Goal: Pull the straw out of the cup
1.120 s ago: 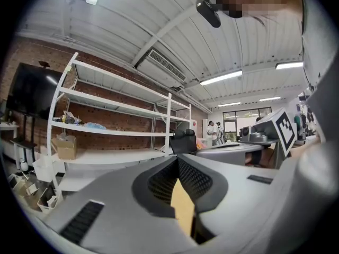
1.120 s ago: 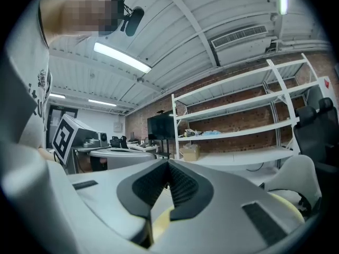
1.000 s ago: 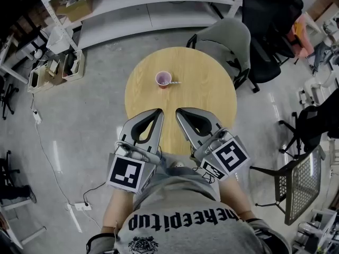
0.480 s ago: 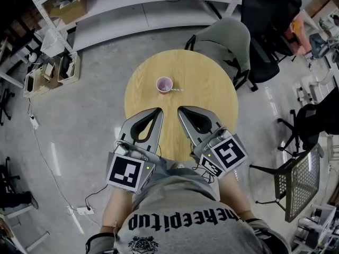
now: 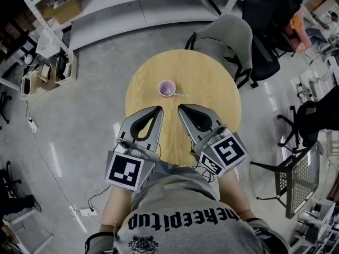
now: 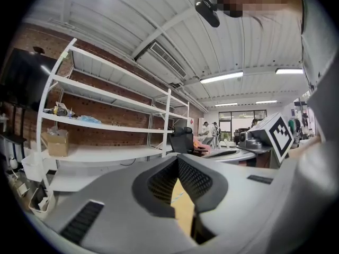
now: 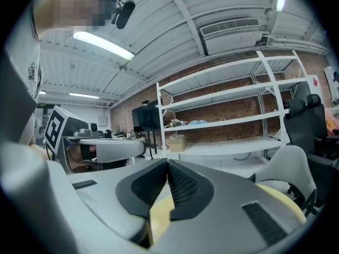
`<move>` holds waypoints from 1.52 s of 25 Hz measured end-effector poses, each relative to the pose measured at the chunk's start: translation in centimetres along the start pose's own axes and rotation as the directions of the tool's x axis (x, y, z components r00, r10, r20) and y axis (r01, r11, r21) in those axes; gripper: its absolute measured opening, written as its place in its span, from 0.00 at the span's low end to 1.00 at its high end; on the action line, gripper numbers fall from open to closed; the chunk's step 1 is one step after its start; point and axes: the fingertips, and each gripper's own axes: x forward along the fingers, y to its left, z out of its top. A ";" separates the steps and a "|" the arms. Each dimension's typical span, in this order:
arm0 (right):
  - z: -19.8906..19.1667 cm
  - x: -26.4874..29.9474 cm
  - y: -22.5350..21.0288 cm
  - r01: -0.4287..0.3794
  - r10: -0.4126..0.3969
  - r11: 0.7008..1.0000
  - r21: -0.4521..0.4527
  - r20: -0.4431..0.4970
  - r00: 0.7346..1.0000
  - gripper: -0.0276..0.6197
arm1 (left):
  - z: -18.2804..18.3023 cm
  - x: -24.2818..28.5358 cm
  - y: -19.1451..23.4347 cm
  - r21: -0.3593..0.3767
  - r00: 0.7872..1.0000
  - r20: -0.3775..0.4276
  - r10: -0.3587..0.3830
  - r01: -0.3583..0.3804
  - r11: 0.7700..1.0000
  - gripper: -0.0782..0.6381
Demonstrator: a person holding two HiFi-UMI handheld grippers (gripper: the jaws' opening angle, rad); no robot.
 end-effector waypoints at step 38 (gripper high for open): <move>-8.9 2.4 -9.4 0.264 -0.231 0.958 0.110 -0.244 0.942 0.18 | -3.2 5.3 4.3 -0.067 0.989 -0.079 -0.126 0.121 0.990 0.15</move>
